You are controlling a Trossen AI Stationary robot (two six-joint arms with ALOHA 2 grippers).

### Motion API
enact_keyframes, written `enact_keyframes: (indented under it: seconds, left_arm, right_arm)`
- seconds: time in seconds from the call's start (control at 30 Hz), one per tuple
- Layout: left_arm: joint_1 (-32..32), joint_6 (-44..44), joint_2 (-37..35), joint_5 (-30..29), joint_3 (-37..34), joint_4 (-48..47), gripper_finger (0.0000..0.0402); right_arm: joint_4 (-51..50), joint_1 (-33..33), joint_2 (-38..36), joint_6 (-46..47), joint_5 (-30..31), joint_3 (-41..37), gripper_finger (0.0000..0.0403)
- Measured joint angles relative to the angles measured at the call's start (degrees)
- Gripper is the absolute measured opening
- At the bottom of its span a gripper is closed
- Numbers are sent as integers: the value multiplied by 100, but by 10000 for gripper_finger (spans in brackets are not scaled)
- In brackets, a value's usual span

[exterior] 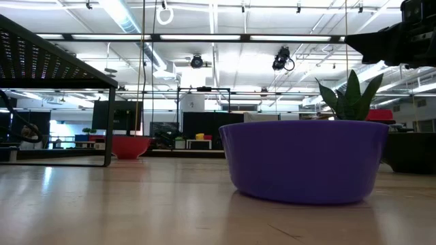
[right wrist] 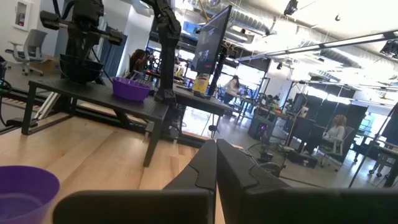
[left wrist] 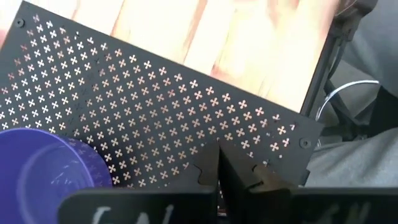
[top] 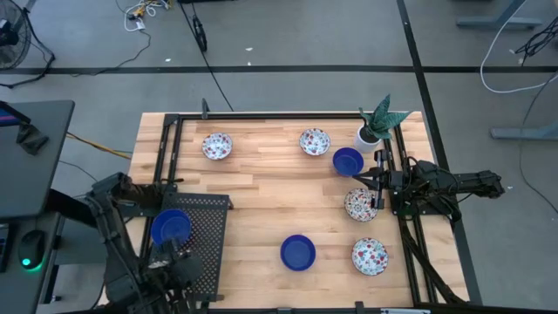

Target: Pick & Place Mini bowls

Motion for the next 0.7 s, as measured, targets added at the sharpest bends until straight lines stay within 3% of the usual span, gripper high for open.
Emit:
enact_keyframes:
  seconds: [0.7]
  left_arm:
    - [-207,-263,0,-415,-638,267,8]
  right_arm:
    - [0,0,1,-1,-1,0,9]
